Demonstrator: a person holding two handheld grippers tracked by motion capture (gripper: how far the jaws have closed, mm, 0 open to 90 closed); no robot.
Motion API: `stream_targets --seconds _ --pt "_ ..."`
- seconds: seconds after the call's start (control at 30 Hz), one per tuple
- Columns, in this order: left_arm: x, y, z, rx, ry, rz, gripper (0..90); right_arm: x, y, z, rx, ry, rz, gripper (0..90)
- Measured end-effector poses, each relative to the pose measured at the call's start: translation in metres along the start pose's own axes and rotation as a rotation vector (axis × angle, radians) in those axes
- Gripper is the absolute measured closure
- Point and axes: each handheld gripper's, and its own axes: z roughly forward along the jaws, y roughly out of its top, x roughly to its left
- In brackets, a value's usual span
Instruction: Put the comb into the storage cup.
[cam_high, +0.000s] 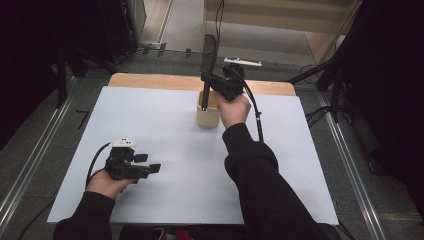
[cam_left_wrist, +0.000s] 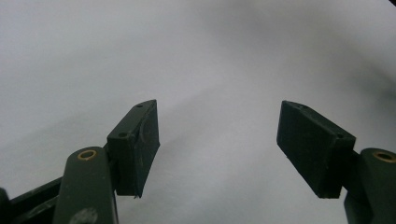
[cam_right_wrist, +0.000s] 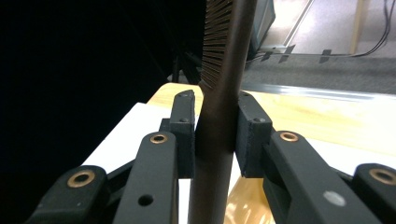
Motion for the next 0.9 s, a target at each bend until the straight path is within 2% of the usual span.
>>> stream_targets --seconds 0.3,0.47,0.57,0.77,0.9 --pt "0.001 0.000 0.000 -0.005 0.001 -0.003 30.3 -0.011 0.008 0.006 -0.003 -0.022 0.022 70.3" --pt "0.002 0.000 -0.001 -0.005 -0.001 -0.003 30.3 -0.012 0.011 0.010 -0.008 -0.034 0.013 70.3" --pt "0.001 0.000 0.000 -0.004 -0.002 -0.003 30.3 -0.015 0.014 0.012 -0.009 -0.021 0.036 70.3" --pt "0.002 0.000 0.000 -0.005 -0.006 -0.004 30.3 -0.022 0.020 0.018 -0.003 -0.034 0.044 70.3" --pt "0.003 0.000 0.000 -0.007 -0.006 -0.005 30.3 -0.022 0.023 0.021 -0.008 -0.048 0.030 70.3"
